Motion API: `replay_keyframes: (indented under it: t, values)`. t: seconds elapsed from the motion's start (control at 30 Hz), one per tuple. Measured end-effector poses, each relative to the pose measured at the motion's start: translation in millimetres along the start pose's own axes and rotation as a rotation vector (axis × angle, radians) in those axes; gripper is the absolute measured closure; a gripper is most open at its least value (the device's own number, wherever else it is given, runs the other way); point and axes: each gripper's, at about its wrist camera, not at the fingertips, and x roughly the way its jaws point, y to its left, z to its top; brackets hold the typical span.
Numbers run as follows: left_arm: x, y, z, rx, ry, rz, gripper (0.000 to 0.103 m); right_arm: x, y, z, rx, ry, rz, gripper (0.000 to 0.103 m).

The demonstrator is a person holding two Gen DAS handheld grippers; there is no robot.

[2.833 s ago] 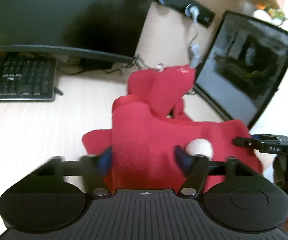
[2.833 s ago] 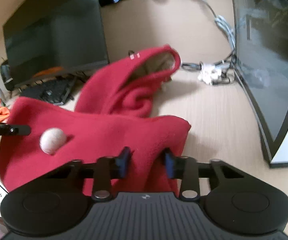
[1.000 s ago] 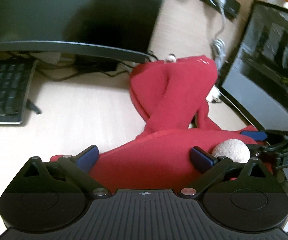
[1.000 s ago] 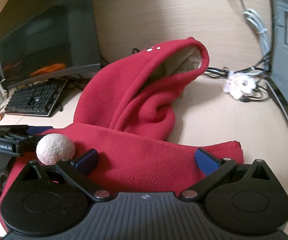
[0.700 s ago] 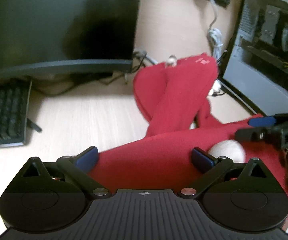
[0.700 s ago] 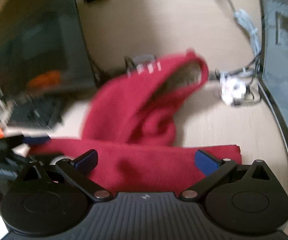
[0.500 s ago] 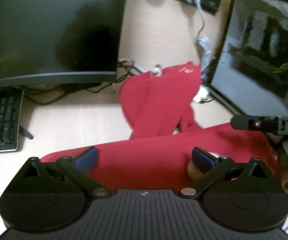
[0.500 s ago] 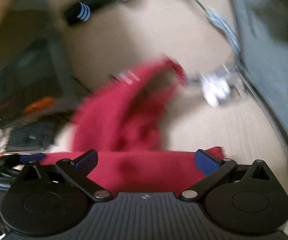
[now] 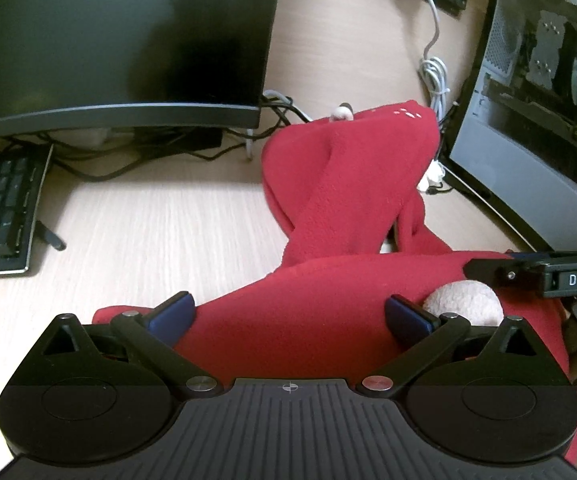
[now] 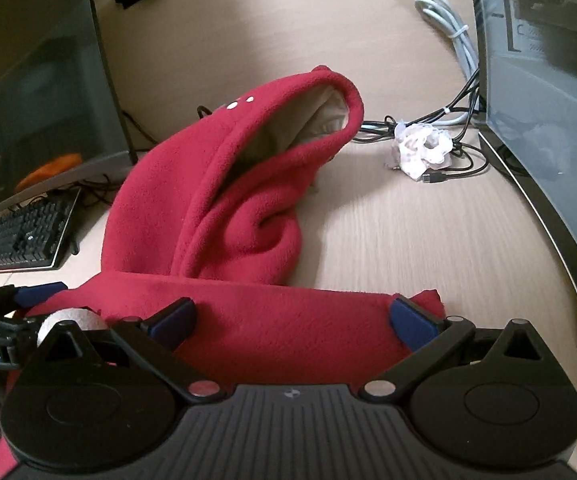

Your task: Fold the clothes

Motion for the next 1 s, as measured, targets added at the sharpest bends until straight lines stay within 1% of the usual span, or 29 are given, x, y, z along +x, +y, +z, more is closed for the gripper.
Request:
replay_keyframes:
  t: [0.03, 0.07, 0.1, 0.17, 0.2, 0.23, 0.27, 0.3, 0.33, 0.4, 0.43, 0.47, 0.53, 0.67, 0.73, 0.77, 0.8, 0.87, 0.93, 0.97, 1.0]
  values:
    - [-1, 0, 0, 0.001, -0.001, 0.001, 0.000, -2, -1, 4, 0.002, 0.002, 0.010, 0.000]
    - [-1, -1, -1, 0.004, -0.002, 0.004, 0.000, -7, 1, 11, -0.015, -0.018, 0.029, 0.001]
    - [-1, -2, -1, 0.009, -0.003, 0.007, 0.000, -13, 4, 18, -0.035, -0.042, 0.047, 0.003]
    - [0, -4, 0, 0.023, 0.002, 0.013, 0.000, -31, 12, 43, -0.098, -0.137, 0.067, 0.008]
    - [3, -6, 1, 0.033, 0.008, 0.018, 0.000, -35, 12, 58, -0.092, -0.161, 0.087, 0.014]
    - [5, -8, 2, 0.043, 0.012, 0.020, 0.000, -34, 7, 75, -0.047, -0.161, 0.122, 0.019]
    - [8, -10, 4, 0.049, 0.013, 0.017, 0.000, -31, 3, 91, 0.000, -0.157, 0.156, 0.031]
    - [11, -12, 6, 0.052, 0.012, 0.012, 0.000, -23, -4, 104, 0.066, -0.135, 0.179, 0.043]
    - [14, -14, 7, 0.055, 0.010, 0.009, 0.000, -11, -11, 113, 0.123, -0.116, 0.177, 0.047]
    - [18, -16, 10, 0.059, 0.006, 0.003, 0.000, 14, -24, 130, 0.235, -0.080, 0.165, 0.049]
    - [19, -17, 10, 0.060, 0.004, 0.000, 0.000, 27, -31, 134, 0.274, -0.077, 0.115, 0.049]
    - [19, -16, 10, 0.059, 0.003, -0.003, 0.000, 37, -37, 136, 0.313, -0.071, 0.083, 0.049]
    - [17, -14, 8, 0.051, -0.004, -0.009, 0.000, 58, -54, 136, 0.413, -0.067, 0.108, 0.049]
    - [13, -16, 6, 0.061, -0.025, 0.012, 0.000, 89, -84, 139, 0.695, -0.139, 0.384, 0.046]
    - [10, -17, 4, 0.063, -0.035, 0.018, 0.000, 84, -88, 144, 0.814, -0.177, 0.597, 0.046]
    - [9, -16, 4, 0.056, -0.042, 0.014, 0.000, 71, -83, 146, 0.814, -0.200, 0.712, 0.042]
    - [7, -14, 3, 0.044, -0.049, 0.007, 0.000, 52, -75, 147, 0.763, -0.209, 0.798, 0.035]
    - [4, -7, 3, 0.005, -0.060, -0.019, 0.000, 12, -58, 148, 0.654, -0.221, 0.964, 0.030]
    - [2, 2, 3, -0.048, -0.073, -0.058, 0.000, -28, -41, 135, 0.504, -0.181, 1.039, 0.029]
    - [-1, 10, 3, -0.093, -0.085, -0.090, 0.000, -48, -32, 126, 0.428, -0.158, 1.062, 0.025]
    - [-5, 20, 2, -0.150, -0.101, -0.129, 0.000, -63, -26, 114, 0.372, -0.129, 1.063, 0.023]
